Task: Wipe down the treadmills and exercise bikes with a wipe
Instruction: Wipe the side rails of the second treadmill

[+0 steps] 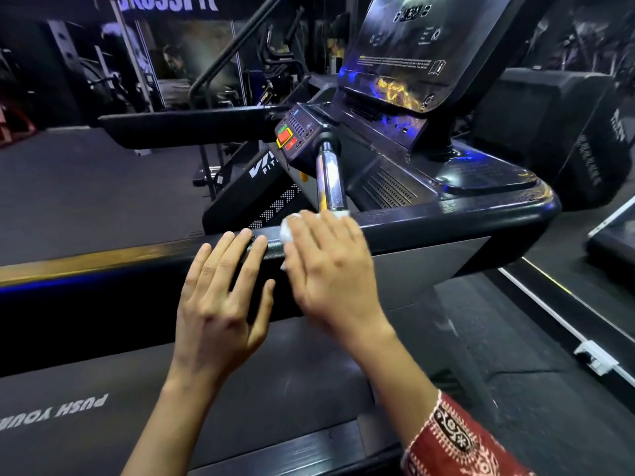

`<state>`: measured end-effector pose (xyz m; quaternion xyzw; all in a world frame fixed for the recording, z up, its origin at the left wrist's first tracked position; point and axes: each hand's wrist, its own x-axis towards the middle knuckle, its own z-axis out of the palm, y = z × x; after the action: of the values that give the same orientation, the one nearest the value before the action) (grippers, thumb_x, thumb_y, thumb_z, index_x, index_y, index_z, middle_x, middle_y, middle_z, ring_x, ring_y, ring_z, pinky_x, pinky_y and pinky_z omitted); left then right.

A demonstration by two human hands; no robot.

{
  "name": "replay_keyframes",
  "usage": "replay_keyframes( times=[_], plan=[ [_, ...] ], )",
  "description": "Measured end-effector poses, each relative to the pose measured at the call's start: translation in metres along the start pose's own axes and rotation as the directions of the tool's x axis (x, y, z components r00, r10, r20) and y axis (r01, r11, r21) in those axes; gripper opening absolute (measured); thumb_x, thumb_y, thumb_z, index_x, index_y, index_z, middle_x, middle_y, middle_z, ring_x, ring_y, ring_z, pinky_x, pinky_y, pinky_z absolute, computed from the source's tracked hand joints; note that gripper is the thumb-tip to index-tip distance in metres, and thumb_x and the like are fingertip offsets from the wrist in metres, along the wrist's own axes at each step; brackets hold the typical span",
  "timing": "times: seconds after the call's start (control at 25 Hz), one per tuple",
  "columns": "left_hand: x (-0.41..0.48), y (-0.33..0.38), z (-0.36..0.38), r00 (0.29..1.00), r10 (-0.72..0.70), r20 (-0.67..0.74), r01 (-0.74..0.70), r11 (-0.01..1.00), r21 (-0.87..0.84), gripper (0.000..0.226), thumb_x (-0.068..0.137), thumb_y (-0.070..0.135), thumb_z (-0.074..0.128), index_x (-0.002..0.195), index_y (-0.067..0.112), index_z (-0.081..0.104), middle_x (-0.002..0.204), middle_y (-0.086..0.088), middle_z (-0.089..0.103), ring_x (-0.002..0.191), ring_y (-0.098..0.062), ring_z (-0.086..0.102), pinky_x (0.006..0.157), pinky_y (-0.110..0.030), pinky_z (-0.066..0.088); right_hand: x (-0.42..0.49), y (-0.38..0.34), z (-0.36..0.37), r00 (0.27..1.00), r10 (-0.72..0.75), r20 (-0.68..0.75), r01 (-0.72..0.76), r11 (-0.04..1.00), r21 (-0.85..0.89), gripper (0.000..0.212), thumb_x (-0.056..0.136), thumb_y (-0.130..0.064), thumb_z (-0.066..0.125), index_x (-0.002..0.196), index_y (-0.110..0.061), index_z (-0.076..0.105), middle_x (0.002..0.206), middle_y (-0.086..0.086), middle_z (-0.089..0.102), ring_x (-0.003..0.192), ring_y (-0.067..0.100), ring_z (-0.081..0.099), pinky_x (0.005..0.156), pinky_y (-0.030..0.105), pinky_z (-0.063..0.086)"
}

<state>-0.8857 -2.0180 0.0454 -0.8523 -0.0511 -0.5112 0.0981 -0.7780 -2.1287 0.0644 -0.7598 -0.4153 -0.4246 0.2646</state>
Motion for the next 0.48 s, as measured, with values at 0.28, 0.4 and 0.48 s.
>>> replay_keyframes(
  times=[0.28, 0.4, 0.48],
  plan=[
    [-0.021, -0.021, -0.020, 0.998, -0.058, 0.007, 0.057, 0.997, 0.057, 0.043, 0.092, 0.022, 0.051, 0.129, 0.001, 0.056, 0.136, -0.019, 0.051, 0.129, -0.030, 0.044, 0.111, -0.045, 0.029, -0.011, 0.009, -0.002, 0.952, 0.290, -0.096, -0.298, 0.950, -0.090, 0.040, 0.098, -0.028, 0.034, 0.114, -0.006, 0.064, 0.115, 0.011, 0.062, 0.112, 0.035, 0.054, 0.108, 0.046, 0.027],
    [-0.032, -0.041, -0.032, 0.998, -0.061, -0.004, 0.061, 0.996, 0.067, 0.043, 0.092, 0.022, 0.050, 0.129, 0.002, 0.057, 0.136, -0.020, 0.052, 0.128, -0.030, 0.044, 0.110, -0.045, 0.030, -0.001, -0.064, 0.014, 0.993, 0.115, -0.039, -0.113, 0.993, 0.031, 0.036, 0.098, -0.026, 0.038, 0.116, -0.008, 0.063, 0.115, 0.010, 0.063, 0.108, 0.035, 0.054, 0.105, 0.045, 0.029],
    [-0.041, -0.065, -0.044, 0.998, -0.061, -0.011, 0.062, 0.995, 0.072, 0.042, 0.091, 0.022, 0.051, 0.128, 0.002, 0.057, 0.135, -0.020, 0.052, 0.128, -0.031, 0.044, 0.110, -0.045, 0.030, -0.014, -0.086, 0.024, 0.998, -0.060, -0.006, 0.060, 0.995, 0.075, 0.043, 0.100, -0.029, 0.037, 0.131, -0.009, 0.058, 0.134, 0.010, 0.057, 0.124, 0.031, 0.050, 0.111, 0.044, 0.027]
  ],
)
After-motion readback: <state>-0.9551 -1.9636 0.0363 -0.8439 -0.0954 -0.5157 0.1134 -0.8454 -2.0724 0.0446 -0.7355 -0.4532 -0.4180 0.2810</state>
